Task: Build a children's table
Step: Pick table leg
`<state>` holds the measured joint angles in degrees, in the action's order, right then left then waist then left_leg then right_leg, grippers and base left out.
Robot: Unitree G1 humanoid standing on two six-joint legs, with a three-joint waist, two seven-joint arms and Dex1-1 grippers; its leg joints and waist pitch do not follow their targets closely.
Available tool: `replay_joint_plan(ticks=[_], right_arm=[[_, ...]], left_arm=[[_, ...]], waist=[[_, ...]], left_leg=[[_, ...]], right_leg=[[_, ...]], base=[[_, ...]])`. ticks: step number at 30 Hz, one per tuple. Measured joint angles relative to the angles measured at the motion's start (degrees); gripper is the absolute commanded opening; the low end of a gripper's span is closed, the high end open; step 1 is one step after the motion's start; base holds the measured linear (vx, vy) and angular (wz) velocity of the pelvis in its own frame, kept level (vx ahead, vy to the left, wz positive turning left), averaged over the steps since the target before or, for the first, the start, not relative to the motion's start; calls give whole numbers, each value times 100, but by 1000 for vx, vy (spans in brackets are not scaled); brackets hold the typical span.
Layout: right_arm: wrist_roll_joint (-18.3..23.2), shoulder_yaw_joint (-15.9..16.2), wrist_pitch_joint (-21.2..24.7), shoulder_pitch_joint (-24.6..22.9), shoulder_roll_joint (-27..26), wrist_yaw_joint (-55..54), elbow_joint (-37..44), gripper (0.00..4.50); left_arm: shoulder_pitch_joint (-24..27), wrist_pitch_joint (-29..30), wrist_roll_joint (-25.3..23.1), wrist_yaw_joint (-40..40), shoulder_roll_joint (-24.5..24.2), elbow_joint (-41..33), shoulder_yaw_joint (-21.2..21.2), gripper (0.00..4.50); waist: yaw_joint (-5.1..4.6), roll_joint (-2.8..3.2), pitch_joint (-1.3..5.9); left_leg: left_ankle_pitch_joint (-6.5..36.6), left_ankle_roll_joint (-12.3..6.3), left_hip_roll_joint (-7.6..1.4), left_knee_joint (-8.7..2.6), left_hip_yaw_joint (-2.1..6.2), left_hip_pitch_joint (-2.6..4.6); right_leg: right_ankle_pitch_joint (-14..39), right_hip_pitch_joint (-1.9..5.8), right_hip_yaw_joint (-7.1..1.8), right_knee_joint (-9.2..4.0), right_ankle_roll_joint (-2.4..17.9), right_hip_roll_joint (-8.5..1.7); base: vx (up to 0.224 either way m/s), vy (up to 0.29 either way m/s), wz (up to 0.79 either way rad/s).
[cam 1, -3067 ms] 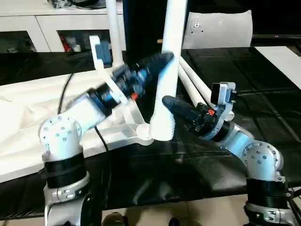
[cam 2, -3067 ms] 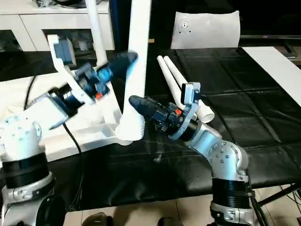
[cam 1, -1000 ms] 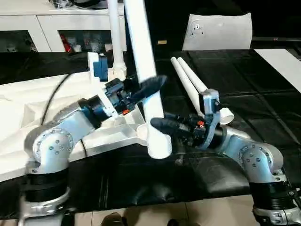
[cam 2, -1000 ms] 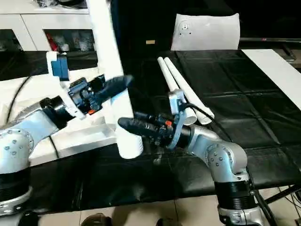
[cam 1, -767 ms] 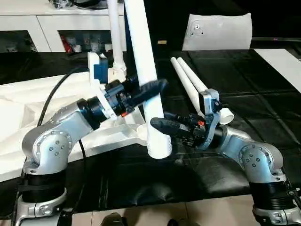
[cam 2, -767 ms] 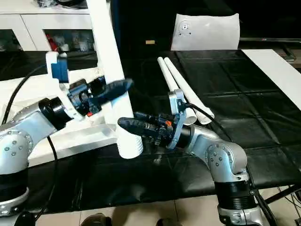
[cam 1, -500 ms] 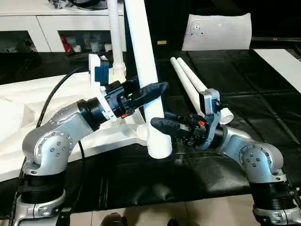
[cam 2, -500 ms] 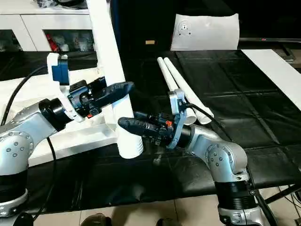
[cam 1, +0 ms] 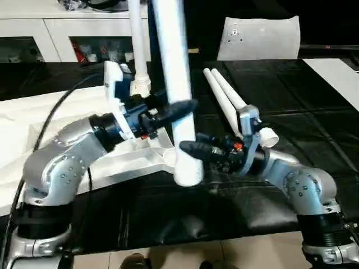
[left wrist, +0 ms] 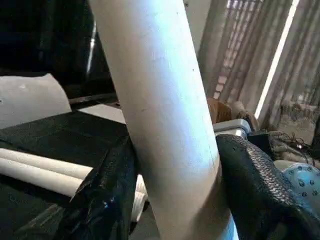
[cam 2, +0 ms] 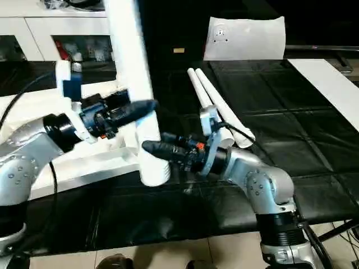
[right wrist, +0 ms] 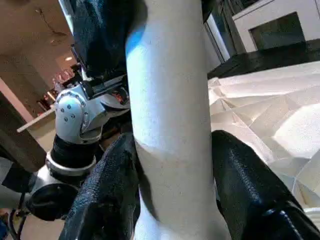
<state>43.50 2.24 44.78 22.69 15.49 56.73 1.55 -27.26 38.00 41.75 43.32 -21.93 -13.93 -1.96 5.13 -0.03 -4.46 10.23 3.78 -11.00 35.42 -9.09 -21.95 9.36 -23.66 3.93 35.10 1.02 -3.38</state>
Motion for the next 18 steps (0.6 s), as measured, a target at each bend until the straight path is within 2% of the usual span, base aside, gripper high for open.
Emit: replay_joint_plan(ticks=[8, 13, 14, 17, 18], right_arm=[[-115, 55, -20, 0, 39, 7, -16, 186], [-316, 48, -309, 212, -3, -145, -131, 186], [-364, 41, -365, 265, -14, -201, -174, 242], [-444, 12, -433, 304, -81, -442, -198, 262], [-480, -22, -431, 339, -87, -545, -213, 284]], left_arm=[[1, -107, -97, 137, -39, 107, 90, 220], [-65, 228, 366, -365, 294, 313, -271, 210], [-122, 280, 383, -444, 297, 361, -309, 205], [-245, 464, 344, -670, 247, 417, -337, 200], [-287, 555, 280, -813, 205, 479, -355, 198]], waist=[[1, 0, 0], [-3, -2, 1], [-3, -4, 1], [-1, -4, 2], [-3, -4, 1]], left_leg=[[-2, 3, 0, 0, 0, 4], [-9, 11, 0, 0, -2, 5], [-14, 13, -1, 0, -1, 6], [-18, 16, -2, 0, 1, 7], [-19, 15, -1, 0, 1, 5]], right_leg=[[0, 0, 0, 8, 1, 0], [-2, -2, -1, 16, 4, 0], [-2, -2, 1, 19, 4, 0], [-2, -2, 1, 23, 3, 1], [-2, -4, 1, 22, 3, 1]], base=[[0, 0, 0], [0, 0, 0], [0, 0, 0], [0, 0, 0], [0, 0, 0]])
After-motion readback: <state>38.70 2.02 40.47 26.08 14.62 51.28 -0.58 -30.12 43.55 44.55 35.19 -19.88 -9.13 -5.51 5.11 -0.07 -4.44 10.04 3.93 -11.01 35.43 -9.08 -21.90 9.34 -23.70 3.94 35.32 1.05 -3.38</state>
